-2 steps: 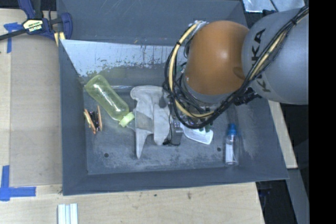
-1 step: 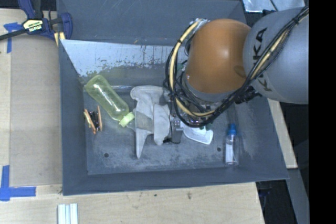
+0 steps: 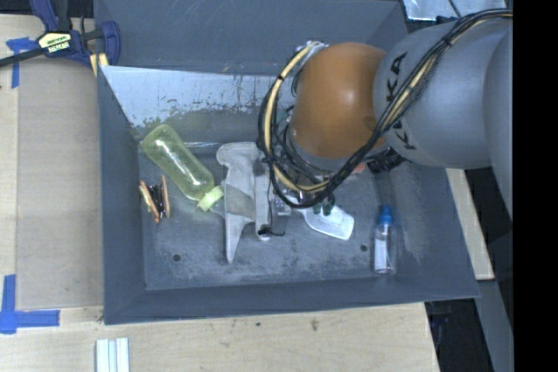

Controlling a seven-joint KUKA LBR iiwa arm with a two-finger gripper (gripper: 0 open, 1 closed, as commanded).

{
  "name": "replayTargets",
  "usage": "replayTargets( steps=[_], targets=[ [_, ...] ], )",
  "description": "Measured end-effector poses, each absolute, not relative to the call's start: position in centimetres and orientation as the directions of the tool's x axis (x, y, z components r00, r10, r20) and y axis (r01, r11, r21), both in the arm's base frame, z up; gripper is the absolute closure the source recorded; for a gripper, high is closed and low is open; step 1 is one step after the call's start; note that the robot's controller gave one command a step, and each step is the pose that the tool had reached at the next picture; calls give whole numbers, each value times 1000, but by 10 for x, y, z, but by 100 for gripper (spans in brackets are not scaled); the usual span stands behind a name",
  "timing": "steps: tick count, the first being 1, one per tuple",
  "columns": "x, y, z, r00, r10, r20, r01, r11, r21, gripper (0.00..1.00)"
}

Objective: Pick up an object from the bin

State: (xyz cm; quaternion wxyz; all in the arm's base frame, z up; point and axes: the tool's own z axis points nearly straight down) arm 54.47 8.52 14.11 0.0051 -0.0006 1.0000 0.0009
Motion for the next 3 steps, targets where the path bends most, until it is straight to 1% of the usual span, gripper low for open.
replayTargets(
  steps=[1,2,3],
  targets=[
    [552,96,93,-998,-68,-3,-68,998,0,0],
    [557,133,71,-939,-343,-4,-343,939,0,100],
    [557,133,71,-939,-343,-4,-343,940,0,100]
  ],
)
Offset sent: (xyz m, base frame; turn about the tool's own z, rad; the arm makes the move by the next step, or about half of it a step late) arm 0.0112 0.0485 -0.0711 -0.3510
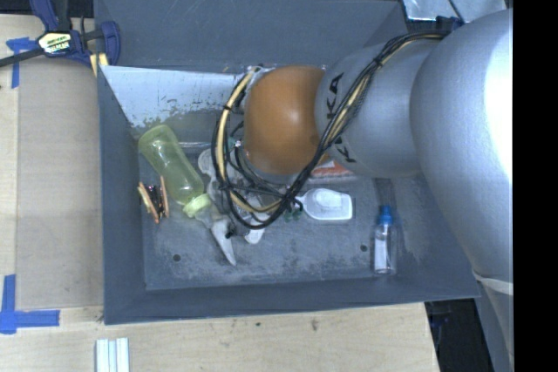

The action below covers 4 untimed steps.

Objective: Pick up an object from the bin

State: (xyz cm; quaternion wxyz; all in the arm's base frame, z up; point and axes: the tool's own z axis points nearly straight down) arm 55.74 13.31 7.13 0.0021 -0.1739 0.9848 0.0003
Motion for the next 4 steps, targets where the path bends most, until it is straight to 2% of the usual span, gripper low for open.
replayTargets(
  steps=[1,2,3,4],
  targets=[
    [556,132,76,-940,-341,-3,-341,940,0,100],
    [551,146,110,-933,-360,-8,-360,933,-2,100],
    [547,161,82,-920,-393,0,-393,920,-2,100],
    [543,163,119,-917,-398,7,-398,917,0,100]
  ],
)
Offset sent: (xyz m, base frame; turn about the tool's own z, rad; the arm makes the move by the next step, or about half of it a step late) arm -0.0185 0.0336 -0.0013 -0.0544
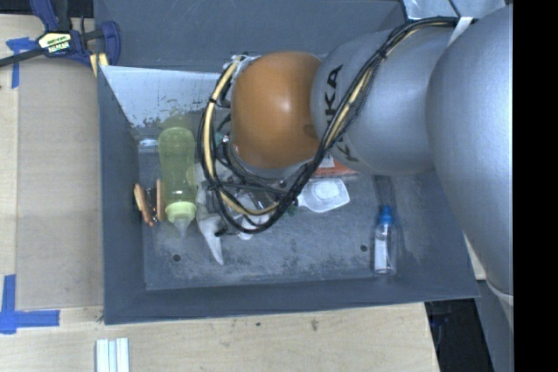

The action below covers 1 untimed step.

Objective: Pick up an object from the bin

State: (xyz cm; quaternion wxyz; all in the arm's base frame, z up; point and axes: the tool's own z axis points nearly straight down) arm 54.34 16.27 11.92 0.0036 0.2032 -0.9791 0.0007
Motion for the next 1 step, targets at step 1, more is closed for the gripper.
replayTargets(
  steps=[1],
  targets=[
    [543,165,153,-879,-476,-6,-476,879,-2,100]
  ],
)
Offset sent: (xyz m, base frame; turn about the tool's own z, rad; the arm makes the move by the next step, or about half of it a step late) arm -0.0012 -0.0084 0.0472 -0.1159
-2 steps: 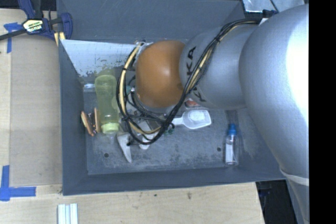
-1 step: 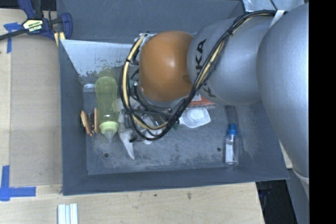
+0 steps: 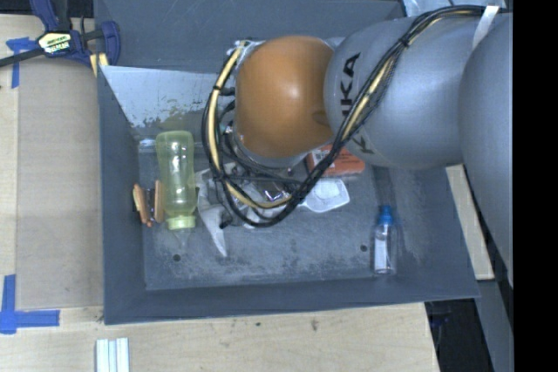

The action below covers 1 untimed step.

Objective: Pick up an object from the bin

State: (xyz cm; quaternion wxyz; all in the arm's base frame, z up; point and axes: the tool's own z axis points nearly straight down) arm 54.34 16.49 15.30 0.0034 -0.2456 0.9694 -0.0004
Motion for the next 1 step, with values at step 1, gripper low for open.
replayTargets(
  steps=[1],
  targets=[
    [543,156,164,-866,-500,-3,-500,866,-1,100]
  ],
)
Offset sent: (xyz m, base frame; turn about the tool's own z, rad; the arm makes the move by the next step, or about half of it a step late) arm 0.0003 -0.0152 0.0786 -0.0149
